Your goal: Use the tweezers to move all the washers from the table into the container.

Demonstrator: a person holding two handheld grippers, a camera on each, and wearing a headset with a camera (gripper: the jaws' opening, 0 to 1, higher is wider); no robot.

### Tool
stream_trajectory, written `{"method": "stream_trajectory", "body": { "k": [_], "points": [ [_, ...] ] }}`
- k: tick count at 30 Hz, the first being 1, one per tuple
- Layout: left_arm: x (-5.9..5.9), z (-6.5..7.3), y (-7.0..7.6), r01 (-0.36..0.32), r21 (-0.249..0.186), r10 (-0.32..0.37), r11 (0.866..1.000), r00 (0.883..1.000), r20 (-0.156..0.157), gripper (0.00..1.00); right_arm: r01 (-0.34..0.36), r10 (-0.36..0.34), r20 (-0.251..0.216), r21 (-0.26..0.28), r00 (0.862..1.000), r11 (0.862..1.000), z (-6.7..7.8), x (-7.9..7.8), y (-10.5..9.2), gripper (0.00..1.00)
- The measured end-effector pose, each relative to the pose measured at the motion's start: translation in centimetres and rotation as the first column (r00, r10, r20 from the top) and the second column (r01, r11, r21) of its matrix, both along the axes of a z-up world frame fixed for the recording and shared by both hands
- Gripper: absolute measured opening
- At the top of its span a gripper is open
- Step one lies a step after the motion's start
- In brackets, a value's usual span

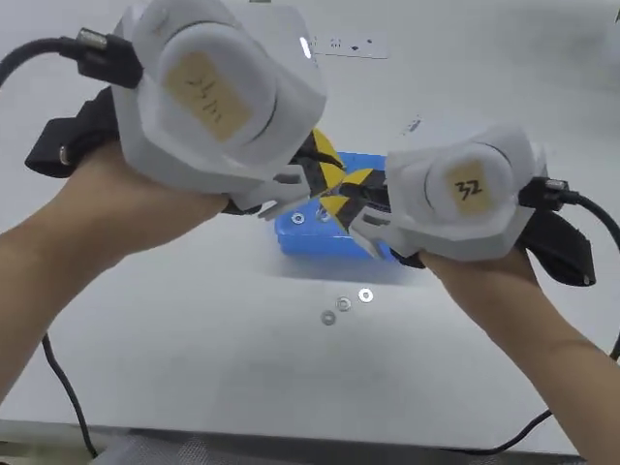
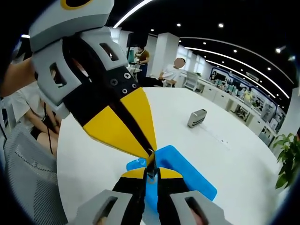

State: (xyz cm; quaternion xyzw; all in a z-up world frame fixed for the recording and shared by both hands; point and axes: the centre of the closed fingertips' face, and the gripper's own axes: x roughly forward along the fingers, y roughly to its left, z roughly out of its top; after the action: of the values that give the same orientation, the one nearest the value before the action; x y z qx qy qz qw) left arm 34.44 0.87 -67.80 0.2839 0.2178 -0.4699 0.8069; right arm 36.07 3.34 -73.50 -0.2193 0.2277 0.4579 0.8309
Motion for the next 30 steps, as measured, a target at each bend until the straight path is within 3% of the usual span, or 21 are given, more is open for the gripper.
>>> {"method": "stream_trajectory", "body": {
  "k": [5, 16, 27, 30],
  "points": [
    [0.3, -1.5, 0.1, -0.015, 0.006, 0.016, 1.0, 1.0, -0.019, 0.0, -0.005, 0.005, -0.032, -0.016, 0.999, 1.0, -1.7, 0.3, 0.3, 0.04],
    [0.9, -3.3, 0.5, -0.034, 0.008, 0.034, 0.999, 0.998, -0.053, 0.0, -0.009, 0.005, -0.058, -0.058, 0.998, 0.998, -3.7, 0.6, 0.3, 0.04],
    [0.9, -3.3, 0.6, -0.041, 0.008, 0.042, 0.999, 0.998, -0.056, 0.0, -0.005, 0.002, -0.068, -0.055, 0.998, 0.998, -3.8, 0.6, 0.3, 0.04],
    [0.6, -2.8, 0.6, -0.041, 0.003, 0.042, 0.999, 0.998, -0.047, 0.0, -0.004, 0.001, -0.059, -0.055, 0.998, 0.998, -3.4, 0.5, 0.3, 0.04]
  ]
}}
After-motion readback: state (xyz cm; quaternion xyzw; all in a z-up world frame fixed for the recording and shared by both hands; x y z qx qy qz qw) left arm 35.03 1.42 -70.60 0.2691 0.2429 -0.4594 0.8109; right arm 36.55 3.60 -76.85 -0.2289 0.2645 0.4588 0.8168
